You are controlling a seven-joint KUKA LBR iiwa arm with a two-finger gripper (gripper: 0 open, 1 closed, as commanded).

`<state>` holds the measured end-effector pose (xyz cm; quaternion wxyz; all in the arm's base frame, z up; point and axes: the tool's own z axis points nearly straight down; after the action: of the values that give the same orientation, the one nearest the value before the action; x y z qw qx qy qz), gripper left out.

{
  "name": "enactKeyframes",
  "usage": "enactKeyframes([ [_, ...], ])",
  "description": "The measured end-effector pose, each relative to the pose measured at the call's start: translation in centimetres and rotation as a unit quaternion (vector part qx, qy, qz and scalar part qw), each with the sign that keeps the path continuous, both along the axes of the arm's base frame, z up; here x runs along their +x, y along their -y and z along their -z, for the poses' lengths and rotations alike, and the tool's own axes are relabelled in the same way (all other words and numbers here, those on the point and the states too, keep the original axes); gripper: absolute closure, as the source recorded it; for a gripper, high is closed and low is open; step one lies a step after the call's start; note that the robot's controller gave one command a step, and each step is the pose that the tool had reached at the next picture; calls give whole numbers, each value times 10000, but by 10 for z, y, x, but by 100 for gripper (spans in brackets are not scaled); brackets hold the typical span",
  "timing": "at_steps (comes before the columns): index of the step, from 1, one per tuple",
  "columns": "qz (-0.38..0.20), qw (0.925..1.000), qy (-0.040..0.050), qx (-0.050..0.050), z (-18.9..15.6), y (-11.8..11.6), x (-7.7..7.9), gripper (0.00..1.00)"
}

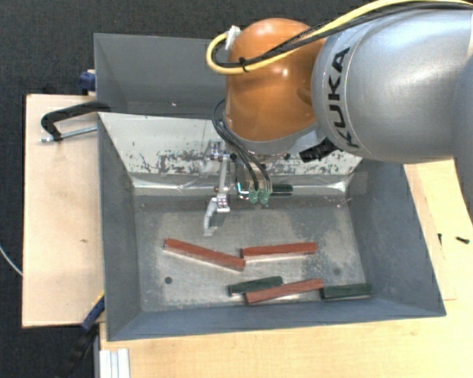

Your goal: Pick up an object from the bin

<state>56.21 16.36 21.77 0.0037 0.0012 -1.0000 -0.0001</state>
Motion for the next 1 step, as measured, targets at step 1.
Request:
enactKeyframes([
  [1,10,10000,43,6,-5,1,2,0],
])
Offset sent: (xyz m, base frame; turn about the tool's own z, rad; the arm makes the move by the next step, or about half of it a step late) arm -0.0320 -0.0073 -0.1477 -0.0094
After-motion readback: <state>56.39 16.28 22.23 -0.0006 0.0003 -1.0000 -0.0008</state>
